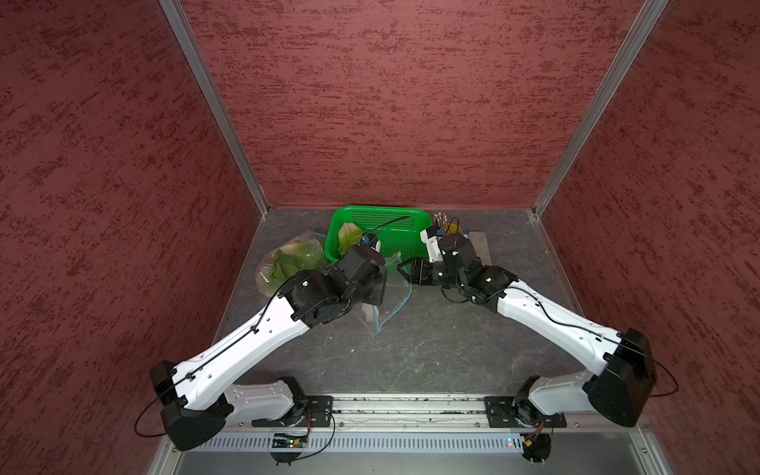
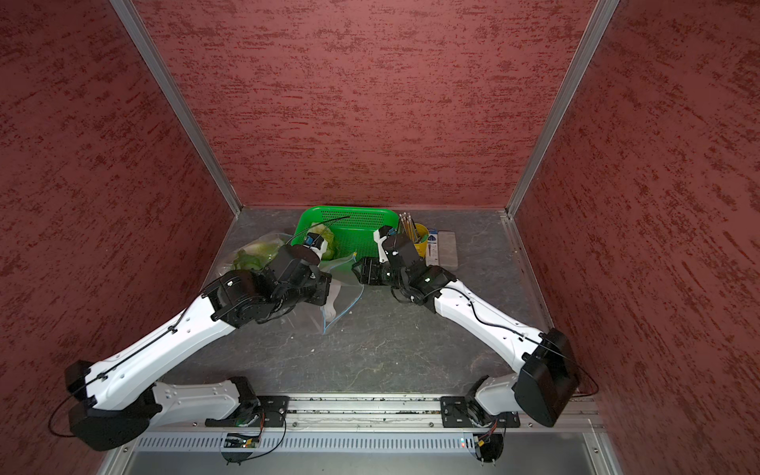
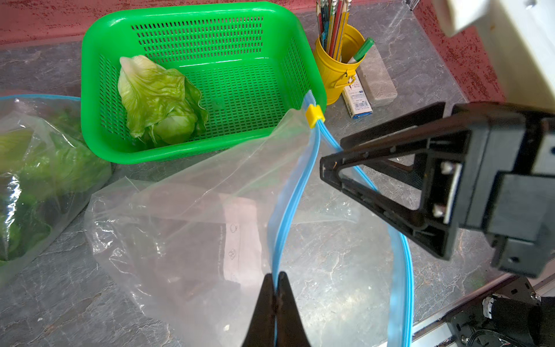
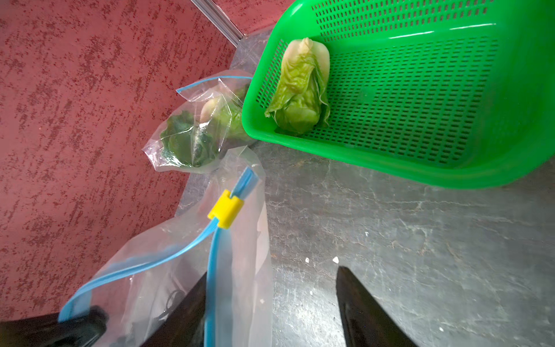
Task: Put the chinese cabbages into a zipper bag and zip it
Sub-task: Open the zipper of the food storage bag at the center of the board.
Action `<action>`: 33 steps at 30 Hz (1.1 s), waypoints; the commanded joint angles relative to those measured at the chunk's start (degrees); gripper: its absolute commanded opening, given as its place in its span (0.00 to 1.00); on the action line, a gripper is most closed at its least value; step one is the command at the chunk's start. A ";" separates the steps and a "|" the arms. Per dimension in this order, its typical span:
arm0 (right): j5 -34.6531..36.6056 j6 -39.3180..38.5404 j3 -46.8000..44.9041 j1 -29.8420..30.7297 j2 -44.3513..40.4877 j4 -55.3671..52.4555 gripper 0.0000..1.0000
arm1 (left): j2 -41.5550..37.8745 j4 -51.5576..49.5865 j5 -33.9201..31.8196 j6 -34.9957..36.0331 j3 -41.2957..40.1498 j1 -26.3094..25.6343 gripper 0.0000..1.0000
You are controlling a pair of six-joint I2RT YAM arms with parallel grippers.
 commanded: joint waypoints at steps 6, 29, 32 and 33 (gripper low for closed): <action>4.74 -0.71 2.42 4.09 0.78 -4.85 0.66 | 0.56 2.13 -2.28 -1.94 -0.19 0.17 0.00; 5.89 -2.48 -8.12 7.00 1.54 8.83 0.60 | -3.39 -2.93 -11.12 -8.34 -3.86 -1.68 0.00; 5.41 -3.79 -8.80 6.98 -0.81 10.01 0.63 | -4.11 -3.79 -12.46 -8.10 -3.42 -1.21 0.00; 5.02 -4.04 -8.80 7.07 -1.47 10.20 0.63 | -4.50 -4.19 -12.58 -7.93 -3.19 -1.20 0.00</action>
